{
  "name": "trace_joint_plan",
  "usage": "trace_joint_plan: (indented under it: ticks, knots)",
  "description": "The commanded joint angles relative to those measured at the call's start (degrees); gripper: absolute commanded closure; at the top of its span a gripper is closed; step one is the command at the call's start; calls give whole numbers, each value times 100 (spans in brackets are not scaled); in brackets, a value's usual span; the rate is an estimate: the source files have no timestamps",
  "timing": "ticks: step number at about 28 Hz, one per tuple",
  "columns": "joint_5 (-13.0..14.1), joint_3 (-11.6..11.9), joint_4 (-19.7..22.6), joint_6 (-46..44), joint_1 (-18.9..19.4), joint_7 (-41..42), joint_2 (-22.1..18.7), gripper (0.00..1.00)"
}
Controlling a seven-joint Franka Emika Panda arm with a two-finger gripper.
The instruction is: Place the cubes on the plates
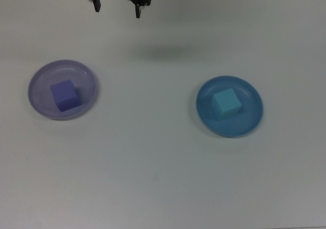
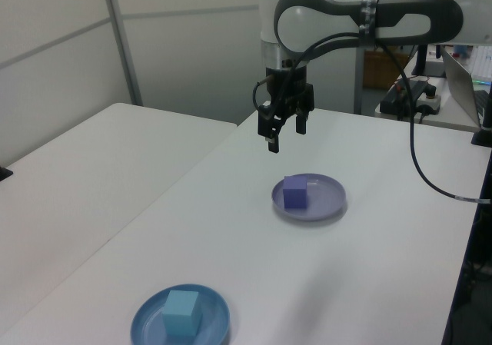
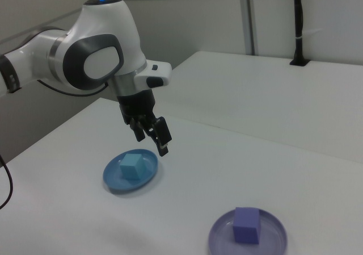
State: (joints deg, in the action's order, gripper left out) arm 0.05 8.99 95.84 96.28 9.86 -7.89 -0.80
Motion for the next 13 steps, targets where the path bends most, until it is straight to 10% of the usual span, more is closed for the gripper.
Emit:
trace_joint_plan:
  ticks: [1,13]
  knots:
    - [144,15,5,101,-1,59,-43,0]
    - [144,23,-4,128,-10,59,-34,0]
